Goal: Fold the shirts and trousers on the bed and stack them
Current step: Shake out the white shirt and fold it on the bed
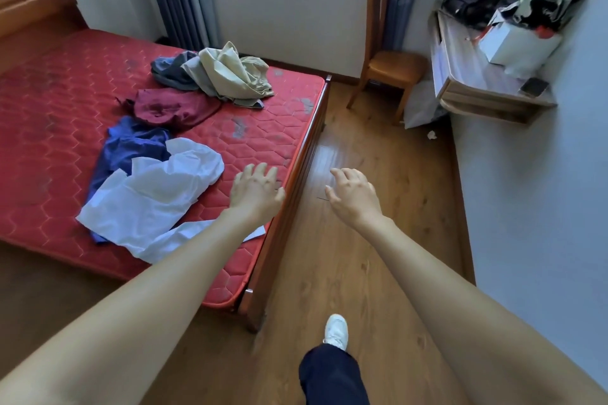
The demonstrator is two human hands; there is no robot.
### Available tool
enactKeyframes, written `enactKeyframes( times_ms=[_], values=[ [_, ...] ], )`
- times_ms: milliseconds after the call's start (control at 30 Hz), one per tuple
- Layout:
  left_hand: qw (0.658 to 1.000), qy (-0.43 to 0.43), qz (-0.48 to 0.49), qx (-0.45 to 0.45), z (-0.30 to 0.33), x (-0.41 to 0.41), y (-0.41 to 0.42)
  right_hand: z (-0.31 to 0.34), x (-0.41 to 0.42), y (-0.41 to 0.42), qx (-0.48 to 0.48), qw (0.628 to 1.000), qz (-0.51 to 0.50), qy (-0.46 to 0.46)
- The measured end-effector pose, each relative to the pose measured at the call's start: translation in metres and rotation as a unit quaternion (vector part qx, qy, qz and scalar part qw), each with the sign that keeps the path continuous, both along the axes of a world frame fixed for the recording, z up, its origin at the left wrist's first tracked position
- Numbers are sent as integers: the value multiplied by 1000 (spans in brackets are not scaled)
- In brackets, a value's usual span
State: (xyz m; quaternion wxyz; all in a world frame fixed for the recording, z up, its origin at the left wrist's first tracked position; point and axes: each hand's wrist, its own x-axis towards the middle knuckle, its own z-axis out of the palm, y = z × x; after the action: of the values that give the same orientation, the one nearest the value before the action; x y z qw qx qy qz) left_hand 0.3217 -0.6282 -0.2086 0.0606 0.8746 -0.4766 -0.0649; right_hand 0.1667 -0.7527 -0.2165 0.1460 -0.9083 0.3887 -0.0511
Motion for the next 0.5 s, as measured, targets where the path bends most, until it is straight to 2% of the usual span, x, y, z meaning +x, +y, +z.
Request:
enactKeyframes(
  times_ms=[333, 500],
  values=[
    [999, -27, 40, -16, 8, 39, -186, 9, 46, -192, -32, 999, 35, -14],
    [996, -28, 83, -14, 5, 59, -237, 10, 74, -266, -34, 997, 63, -11]
  ],
)
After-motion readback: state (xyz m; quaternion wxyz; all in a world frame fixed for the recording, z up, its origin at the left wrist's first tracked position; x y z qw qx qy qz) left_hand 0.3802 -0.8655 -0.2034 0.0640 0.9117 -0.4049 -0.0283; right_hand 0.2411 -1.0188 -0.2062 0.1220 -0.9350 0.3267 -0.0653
